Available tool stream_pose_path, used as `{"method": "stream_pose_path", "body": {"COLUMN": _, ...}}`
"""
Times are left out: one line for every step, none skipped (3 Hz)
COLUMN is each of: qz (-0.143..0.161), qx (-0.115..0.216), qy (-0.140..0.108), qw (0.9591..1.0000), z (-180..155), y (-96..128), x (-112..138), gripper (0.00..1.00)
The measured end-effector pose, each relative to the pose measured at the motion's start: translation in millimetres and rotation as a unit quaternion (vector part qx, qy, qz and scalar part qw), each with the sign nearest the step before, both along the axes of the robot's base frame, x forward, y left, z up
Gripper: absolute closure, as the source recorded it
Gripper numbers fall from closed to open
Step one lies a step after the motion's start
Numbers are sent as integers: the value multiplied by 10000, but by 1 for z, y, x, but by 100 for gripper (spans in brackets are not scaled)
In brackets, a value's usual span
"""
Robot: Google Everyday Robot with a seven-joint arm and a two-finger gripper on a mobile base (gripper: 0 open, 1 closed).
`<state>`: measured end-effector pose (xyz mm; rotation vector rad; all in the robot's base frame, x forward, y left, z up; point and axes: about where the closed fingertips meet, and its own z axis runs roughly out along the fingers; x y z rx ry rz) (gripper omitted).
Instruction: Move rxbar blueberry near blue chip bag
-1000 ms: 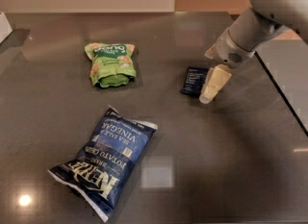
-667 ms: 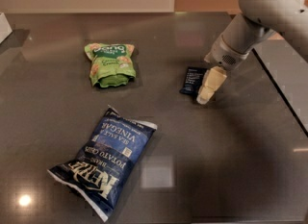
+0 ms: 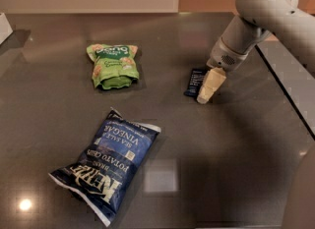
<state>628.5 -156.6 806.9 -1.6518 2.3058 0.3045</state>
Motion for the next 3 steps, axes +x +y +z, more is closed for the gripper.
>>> {"method": "stream_pose_path", "body": {"qz": -14, "qx": 126, "qy": 79, "qw": 9999, "z": 2, "y": 6, "x": 2, "gripper": 41}}
{"method": "stream_pose_path", "body": {"qz": -14, "qx": 127, "qy": 80, "qw": 9999, "z": 10, "y": 6, "x": 2, "gripper": 64}}
{"method": "stream_pose_path", "body": {"qz": -14, "qx": 128, "qy": 81, "qw": 9999, "z": 19, "y": 6, "x": 2, "gripper": 88}}
